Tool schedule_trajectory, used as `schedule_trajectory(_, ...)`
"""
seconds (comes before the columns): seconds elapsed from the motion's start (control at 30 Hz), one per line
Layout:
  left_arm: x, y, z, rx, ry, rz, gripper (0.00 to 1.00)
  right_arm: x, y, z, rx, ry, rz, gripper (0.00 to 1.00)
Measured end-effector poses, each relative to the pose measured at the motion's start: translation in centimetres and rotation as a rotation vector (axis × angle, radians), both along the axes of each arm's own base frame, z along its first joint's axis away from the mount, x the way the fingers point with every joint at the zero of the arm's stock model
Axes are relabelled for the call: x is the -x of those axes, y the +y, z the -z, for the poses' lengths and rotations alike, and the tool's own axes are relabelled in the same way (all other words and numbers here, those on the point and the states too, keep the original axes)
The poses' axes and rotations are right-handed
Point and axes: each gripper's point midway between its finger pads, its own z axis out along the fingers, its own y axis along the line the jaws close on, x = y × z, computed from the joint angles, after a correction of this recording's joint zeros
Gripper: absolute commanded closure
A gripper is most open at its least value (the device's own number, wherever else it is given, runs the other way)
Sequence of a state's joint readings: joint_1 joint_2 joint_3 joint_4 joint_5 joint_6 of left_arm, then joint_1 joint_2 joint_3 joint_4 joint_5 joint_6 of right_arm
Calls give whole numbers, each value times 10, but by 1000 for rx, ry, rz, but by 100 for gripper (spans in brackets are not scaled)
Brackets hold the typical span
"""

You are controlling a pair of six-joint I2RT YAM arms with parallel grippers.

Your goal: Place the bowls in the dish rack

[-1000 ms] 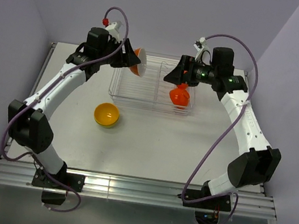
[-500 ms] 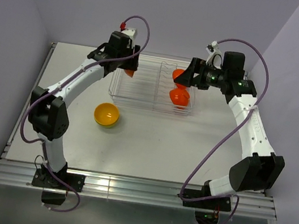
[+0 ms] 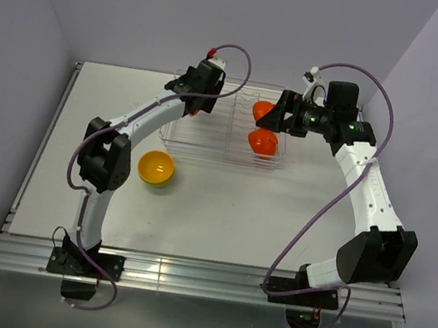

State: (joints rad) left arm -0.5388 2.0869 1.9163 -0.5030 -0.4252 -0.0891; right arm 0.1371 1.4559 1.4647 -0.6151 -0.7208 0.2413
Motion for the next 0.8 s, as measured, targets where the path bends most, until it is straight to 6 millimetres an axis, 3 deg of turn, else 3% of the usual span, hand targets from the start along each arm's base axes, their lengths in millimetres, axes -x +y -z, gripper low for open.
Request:
schedule_trajectory(0.33, -12, 11, 33, -227, 5, -25, 100, 1, 0, -2, -9, 0, -1, 4)
schedule_trajectory(0.8, -29, 12, 57, -360, -13, -22, 100, 2, 2, -3, -24, 5, -9, 4)
